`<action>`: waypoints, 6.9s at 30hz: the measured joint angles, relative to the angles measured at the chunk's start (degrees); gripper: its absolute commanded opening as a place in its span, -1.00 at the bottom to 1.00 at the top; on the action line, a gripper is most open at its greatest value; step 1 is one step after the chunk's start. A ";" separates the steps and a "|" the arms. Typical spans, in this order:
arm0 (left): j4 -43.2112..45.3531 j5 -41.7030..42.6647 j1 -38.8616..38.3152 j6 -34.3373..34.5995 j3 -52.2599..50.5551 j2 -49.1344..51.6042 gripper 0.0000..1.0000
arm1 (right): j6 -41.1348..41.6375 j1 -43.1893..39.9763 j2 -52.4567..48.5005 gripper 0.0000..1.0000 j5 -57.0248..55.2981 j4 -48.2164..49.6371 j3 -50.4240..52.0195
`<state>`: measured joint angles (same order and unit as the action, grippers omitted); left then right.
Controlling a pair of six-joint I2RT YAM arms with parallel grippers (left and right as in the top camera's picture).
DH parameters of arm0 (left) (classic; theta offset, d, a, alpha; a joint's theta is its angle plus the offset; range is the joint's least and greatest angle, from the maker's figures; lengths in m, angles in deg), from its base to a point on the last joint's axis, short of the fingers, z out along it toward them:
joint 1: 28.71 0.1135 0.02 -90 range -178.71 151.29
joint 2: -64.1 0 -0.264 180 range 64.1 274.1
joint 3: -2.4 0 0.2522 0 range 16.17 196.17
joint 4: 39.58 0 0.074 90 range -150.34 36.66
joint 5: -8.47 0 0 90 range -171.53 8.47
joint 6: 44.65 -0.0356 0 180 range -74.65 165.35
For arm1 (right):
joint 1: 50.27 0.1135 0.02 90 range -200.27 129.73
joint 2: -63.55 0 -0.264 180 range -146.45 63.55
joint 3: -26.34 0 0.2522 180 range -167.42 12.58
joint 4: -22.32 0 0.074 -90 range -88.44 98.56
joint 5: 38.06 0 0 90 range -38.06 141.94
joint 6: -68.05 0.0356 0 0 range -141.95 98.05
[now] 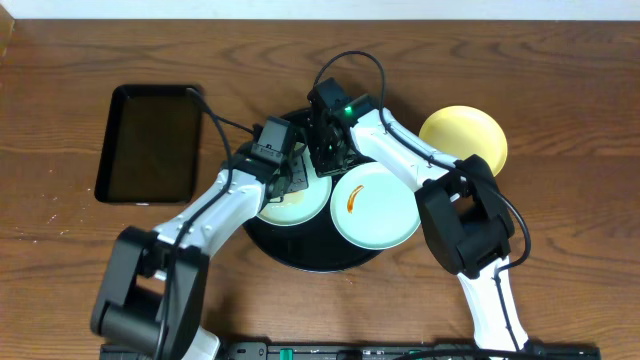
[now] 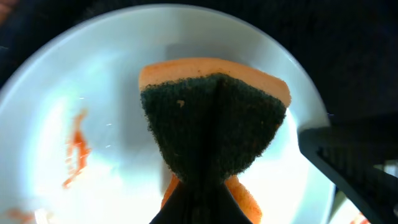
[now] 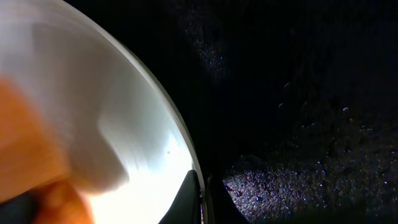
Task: Clean dirty plates on tray and stack at the side
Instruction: 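Scrub the green plate with the sponge while the right gripper holds it, then keep scrubbing the green plate surface with the left gripper's sponge, then tilt and lift the green plate off the tray with the right gripper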
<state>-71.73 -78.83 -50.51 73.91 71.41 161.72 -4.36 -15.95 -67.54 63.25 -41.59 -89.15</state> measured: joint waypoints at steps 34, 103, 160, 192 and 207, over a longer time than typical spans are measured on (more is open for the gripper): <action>-9.11 -25.59 -0.24 1.64 0.66 4.37 -0.85 | 0.02 0.00 0.00 -0.98 -0.31 -0.17 -0.07; -4.22 -26.99 -0.17 -2.93 0.96 5.77 -0.85 | 0.02 0.00 0.00 -0.98 -0.44 -0.28 -0.11; -12.31 4.96 0.31 2.97 1.62 2.78 -0.85 | 0.02 0.00 0.00 -0.97 -0.44 -0.37 -0.13; -12.35 -32.44 0.28 -7.23 1.64 -0.79 -0.84 | 0.02 0.00 0.00 -0.98 -0.48 -0.15 -0.15; -17.29 -12.59 0.37 -4.52 1.70 -16.72 -0.84 | -2.25 -0.26 -0.35 -0.98 -6.71 -6.32 -10.40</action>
<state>-89.02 -91.42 -50.14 69.38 73.11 145.00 -6.61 -16.21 -67.89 56.54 -47.91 -99.55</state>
